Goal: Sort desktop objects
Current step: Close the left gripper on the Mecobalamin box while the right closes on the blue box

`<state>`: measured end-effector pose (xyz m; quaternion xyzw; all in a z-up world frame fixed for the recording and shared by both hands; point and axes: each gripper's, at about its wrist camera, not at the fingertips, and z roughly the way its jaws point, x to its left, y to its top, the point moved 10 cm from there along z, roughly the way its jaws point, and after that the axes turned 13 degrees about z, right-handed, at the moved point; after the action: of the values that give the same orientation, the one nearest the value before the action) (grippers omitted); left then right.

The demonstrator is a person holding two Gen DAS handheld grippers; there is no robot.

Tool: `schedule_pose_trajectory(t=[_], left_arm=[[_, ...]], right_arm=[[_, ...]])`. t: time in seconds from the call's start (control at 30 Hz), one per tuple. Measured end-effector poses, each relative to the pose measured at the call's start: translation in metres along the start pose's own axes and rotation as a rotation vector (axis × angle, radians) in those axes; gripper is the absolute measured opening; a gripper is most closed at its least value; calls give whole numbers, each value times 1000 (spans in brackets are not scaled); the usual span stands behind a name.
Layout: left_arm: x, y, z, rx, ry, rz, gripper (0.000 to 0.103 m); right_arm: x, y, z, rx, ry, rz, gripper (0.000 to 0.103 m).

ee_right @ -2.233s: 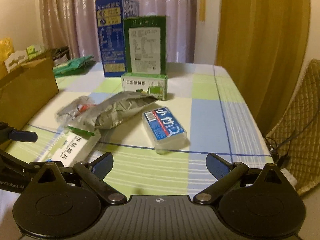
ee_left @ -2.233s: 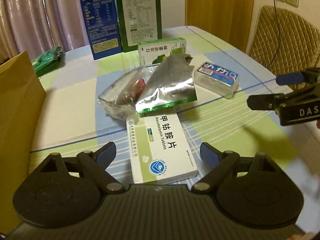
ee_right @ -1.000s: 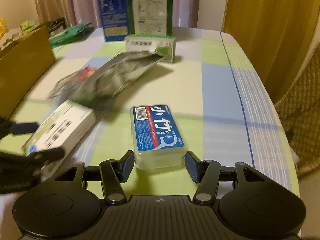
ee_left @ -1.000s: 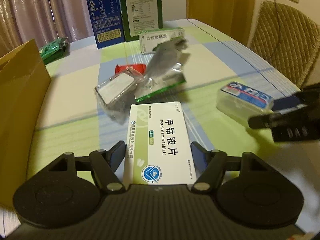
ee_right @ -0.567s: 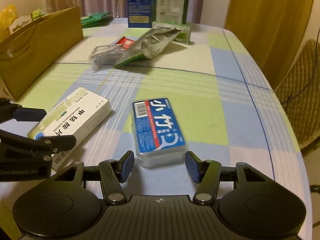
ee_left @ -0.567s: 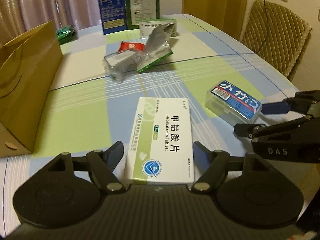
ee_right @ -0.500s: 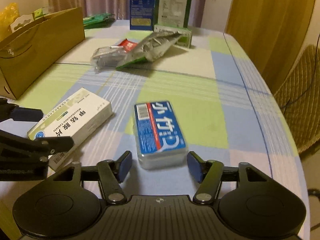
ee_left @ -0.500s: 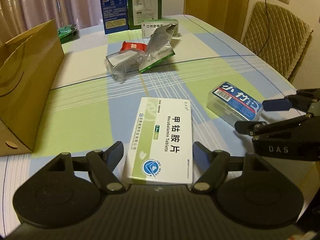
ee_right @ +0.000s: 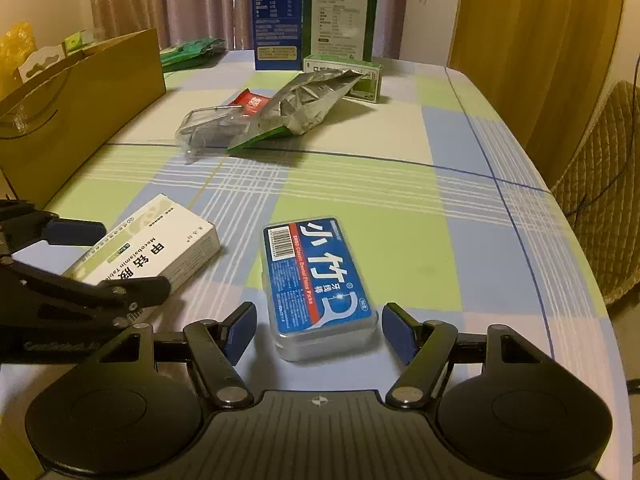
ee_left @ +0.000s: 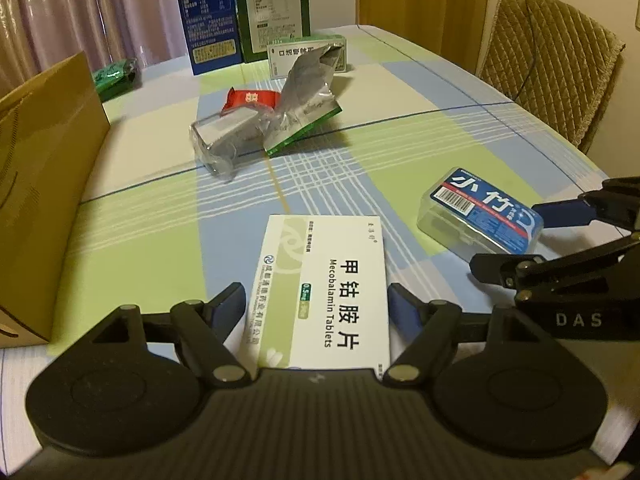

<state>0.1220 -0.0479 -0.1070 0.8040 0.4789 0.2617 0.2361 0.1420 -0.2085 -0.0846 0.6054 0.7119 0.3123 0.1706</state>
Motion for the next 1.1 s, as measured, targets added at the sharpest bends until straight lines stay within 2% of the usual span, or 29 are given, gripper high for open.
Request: schedule_pose_trajectory(t=[0.2, 0.4, 0.63, 1.0, 1.07, 1.1], left_arm=[[1, -2, 6, 17, -1, -12, 68], [3, 0, 5, 14, 25, -2, 67], [11, 2, 3, 2, 14, -49, 67], [13, 1, 3, 3, 13, -53, 67], [12, 1, 3, 4, 13, -51, 67], [12, 1, 2, 3, 13, -50, 67]], right_arm=[[-4, 2, 5, 2, -7, 17, 67], [-2, 7, 11, -11, -4, 3, 67], [1, 11, 13, -16, 17, -3, 67], [11, 10, 21, -19, 19, -54, 66], [10, 11, 22, -27, 10, -57, 61], [10, 11, 22, -26, 5, -58, 54]])
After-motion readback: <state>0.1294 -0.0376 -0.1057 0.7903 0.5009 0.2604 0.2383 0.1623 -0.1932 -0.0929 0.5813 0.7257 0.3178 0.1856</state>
